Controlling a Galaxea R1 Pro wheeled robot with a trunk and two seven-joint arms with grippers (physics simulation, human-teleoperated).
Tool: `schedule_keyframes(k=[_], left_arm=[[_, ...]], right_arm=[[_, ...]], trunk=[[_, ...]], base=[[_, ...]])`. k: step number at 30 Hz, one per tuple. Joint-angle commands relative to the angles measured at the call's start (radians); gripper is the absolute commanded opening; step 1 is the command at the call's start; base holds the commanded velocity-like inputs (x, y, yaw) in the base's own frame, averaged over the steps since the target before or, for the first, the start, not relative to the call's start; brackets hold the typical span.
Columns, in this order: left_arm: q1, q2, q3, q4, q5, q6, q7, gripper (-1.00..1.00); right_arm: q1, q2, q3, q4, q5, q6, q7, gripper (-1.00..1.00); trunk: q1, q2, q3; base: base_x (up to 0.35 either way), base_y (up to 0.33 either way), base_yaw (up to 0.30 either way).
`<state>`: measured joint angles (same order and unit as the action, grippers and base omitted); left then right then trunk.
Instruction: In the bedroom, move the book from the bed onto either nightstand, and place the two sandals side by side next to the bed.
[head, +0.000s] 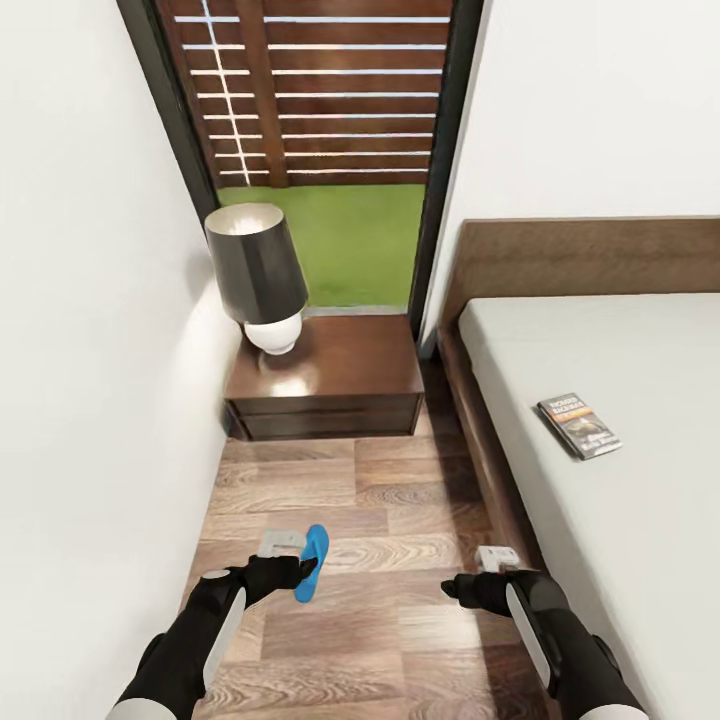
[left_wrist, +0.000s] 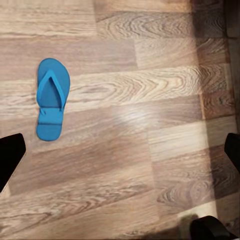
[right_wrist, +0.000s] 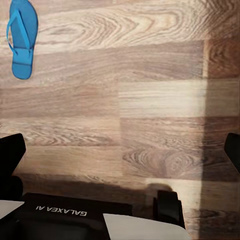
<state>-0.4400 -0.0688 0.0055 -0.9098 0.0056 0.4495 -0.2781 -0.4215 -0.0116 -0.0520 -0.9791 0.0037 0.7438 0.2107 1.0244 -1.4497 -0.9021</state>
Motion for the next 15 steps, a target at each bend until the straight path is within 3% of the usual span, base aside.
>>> schedule_keyframes(k=[1, 6, 11, 15], left_arm=[[0.000, 0.000, 0.001, -0.001, 0.001, 0.007, -0.003, 1.00], [0.000, 0.000, 0.001, -0.001, 0.001, 0.006, -0.003, 1.00], [0.000, 0.000, 0.001, -0.001, 0.001, 0.006, -0.003, 1.00], [0.000, 0.000, 0.001, -0.001, 0.001, 0.006, -0.004, 1.00]], right_arm=[[0.000, 0.000, -0.002, -0.001, 0.000, 0.005, 0.004, 1.00], [0.000, -0.008, -0.006, -0.003, -0.006, 0.005, 0.006, 1.00], [0.000, -0.058, -0.010, -0.008, -0.027, 0.005, 0.032, 1.00], [-0.001, -0.108, -0.012, -0.010, -0.124, 0.005, 0.170, 1.00]], trunk=[[0.001, 0.000, -0.001], [0.001, 0.000, -0.001], [0.001, 0.000, -0.001], [0.001, 0.000, -0.001]], base=[[0.315, 0.000, 0.000], [0.309, 0.000, 0.000], [0.251, 0.000, 0.000], [0.100, 0.000, 0.000]])
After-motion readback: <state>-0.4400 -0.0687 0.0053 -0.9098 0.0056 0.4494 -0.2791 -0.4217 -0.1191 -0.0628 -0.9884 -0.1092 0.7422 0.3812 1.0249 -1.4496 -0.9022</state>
